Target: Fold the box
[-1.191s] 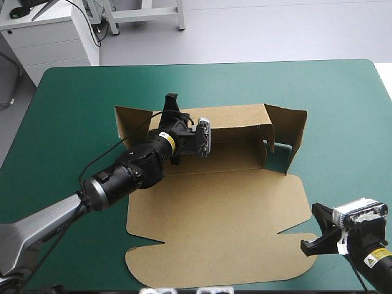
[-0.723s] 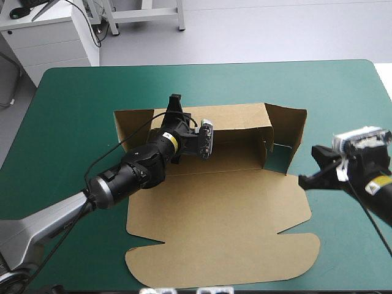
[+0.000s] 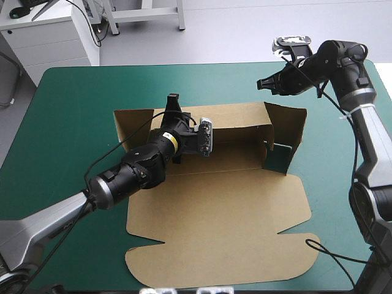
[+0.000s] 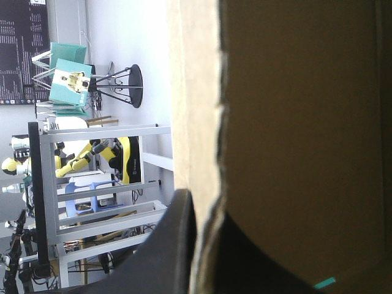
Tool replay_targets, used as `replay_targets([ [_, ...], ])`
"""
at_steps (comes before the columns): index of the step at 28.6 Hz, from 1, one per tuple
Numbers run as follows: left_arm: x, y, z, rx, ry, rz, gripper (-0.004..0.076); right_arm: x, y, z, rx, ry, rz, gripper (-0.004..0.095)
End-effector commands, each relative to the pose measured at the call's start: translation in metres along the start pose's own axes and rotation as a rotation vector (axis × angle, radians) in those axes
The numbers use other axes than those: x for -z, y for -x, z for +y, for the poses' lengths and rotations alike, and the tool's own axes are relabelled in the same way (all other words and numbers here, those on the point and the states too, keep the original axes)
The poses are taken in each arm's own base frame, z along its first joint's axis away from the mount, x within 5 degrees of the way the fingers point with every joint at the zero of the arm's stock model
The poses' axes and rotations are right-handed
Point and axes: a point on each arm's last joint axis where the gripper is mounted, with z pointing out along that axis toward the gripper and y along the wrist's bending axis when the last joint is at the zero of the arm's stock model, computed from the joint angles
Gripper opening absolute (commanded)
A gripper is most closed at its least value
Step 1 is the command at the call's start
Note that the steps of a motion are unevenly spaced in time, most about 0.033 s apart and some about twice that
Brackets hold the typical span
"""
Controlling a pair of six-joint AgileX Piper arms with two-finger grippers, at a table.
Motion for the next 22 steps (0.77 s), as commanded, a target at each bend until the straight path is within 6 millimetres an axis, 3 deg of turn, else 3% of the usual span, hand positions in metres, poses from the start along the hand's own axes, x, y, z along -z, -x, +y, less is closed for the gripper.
replay_targets([
  [1,0.008,-0.003,0.007,0.063,0.012,0.034,-0.0008,0.025,0.010,0.002,-0.001,-0.023,-0.084,-0.0014],
  [11,0.008,-0.003,0.007,0.061,0.014,0.029,-0.0008,0.019,-0.007,-0.004,0.003,-0.069,0.042,-0.0014],
  [22,0.008,-0.003,0.007,0.061,0.014,0.029,-0.0008,0.040,-0.025,0.002,0.032,-0.073,0.061,-0.0014],
])
